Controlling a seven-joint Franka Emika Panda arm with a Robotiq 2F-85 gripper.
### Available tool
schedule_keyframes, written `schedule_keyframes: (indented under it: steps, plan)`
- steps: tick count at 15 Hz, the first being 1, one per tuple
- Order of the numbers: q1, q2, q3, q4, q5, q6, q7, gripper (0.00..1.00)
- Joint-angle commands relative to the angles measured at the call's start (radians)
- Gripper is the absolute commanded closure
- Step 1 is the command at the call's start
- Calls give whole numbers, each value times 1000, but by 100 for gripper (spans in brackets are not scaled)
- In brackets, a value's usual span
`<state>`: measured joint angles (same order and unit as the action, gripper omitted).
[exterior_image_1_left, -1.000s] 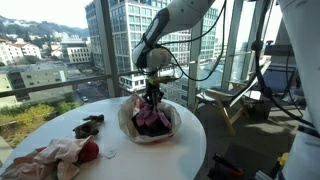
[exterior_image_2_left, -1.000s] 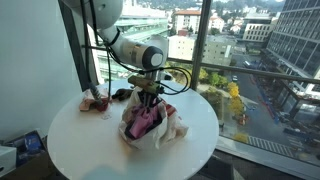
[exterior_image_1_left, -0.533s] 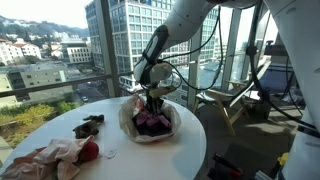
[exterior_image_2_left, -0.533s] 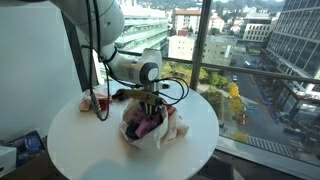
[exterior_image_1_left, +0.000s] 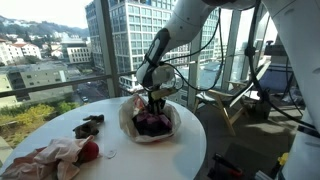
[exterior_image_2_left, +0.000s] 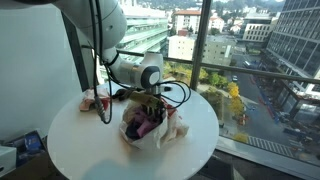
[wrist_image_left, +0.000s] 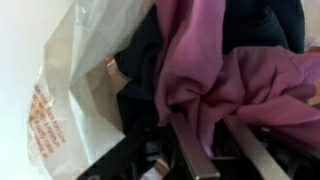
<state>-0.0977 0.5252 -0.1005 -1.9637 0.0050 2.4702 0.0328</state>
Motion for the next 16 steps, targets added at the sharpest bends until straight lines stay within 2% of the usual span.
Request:
schedule_keyframes:
  steps: [1, 5, 6, 11, 16]
  plan:
    - [17, -125, -18, -85, -22, -19, 37, 36]
    - [3, -230, 6, -127, 17, -19, 13, 5]
    - [4, -250, 15, -134, 26, -15, 6, 1]
    - [52, -286, 107, -101, 64, -18, -47, 0]
    - [162, -191, 197, 34, 26, -54, -41, 0]
